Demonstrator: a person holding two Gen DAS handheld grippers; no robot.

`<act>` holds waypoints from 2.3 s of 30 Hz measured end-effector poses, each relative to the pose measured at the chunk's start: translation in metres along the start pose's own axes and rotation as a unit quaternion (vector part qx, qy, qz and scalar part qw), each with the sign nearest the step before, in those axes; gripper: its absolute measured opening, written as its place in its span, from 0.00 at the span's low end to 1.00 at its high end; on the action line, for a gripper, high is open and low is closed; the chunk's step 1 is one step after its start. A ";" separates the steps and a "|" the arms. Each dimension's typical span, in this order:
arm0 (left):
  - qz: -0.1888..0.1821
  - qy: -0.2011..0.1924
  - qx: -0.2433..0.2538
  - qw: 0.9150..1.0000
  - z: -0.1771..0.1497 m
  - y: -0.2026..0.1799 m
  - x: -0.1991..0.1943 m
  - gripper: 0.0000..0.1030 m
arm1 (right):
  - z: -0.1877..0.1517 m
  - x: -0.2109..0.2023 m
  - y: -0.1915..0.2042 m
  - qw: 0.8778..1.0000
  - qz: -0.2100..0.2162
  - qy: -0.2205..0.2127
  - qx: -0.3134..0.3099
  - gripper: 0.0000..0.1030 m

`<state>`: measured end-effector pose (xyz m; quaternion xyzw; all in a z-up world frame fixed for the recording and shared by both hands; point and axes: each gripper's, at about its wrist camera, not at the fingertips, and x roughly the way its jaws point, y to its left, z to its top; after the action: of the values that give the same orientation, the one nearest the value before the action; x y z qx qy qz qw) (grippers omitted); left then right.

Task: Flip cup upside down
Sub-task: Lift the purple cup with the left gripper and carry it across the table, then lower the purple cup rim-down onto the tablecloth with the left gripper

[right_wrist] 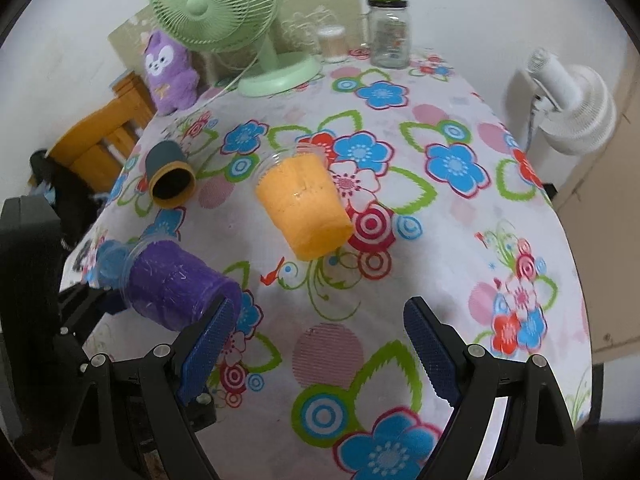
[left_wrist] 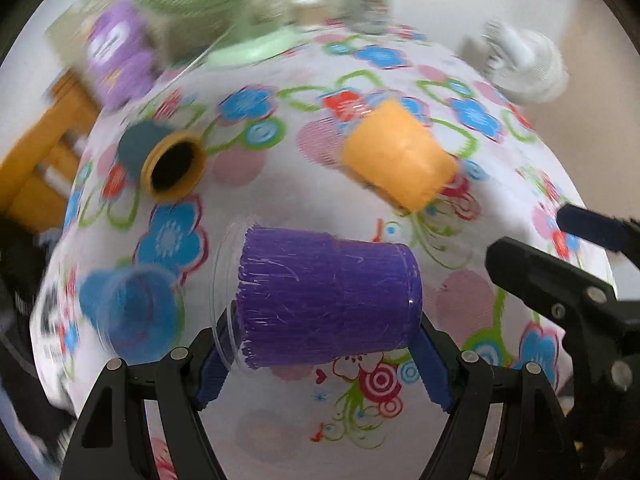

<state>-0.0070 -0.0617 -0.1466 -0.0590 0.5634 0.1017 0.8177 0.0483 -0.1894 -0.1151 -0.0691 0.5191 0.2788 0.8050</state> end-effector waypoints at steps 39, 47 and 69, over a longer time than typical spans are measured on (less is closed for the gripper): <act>0.142 0.026 -0.283 0.948 -0.024 -0.006 -0.041 0.93 | 0.044 0.007 -0.015 0.987 0.130 0.056 -0.071 0.86; 0.084 0.002 -0.168 0.982 -0.011 0.014 -0.056 0.93 | 0.029 -0.023 0.005 0.994 0.110 0.002 -0.020 0.86; -0.028 -0.006 0.052 0.998 0.005 0.073 -0.046 0.99 | -0.007 -0.016 0.051 0.978 0.014 0.000 0.208 0.86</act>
<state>-0.0352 0.0057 -0.1003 -0.0321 0.5615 0.0497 0.8254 0.0113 -0.1557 -0.0948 0.1073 0.5669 0.1762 0.7976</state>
